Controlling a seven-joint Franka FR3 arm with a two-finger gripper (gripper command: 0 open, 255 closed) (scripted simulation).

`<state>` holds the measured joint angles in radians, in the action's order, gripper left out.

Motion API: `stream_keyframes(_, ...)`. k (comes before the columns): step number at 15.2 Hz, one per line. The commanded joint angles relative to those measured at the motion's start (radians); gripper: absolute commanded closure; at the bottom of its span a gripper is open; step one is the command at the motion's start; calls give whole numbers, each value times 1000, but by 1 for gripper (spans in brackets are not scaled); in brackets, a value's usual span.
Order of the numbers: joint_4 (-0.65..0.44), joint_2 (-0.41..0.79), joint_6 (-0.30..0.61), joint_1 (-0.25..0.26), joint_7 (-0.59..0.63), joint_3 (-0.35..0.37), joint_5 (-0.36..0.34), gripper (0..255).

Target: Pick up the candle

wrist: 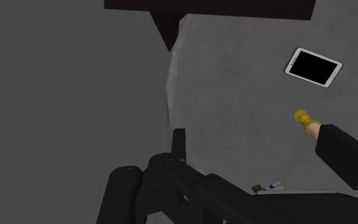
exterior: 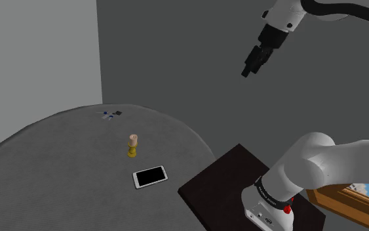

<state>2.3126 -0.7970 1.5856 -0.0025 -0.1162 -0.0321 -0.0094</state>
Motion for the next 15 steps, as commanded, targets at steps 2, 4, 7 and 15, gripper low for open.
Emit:
stream_keyframes(2,17,10,23,4,19,16,9,0)
stream_keyframes(4,47,34,71,13,56,48,27,0)
stream_keyframes(7,82,80,143,27,111,96,53,0)
stream_keyframes(15,120,264,343,59,257,224,103,0)
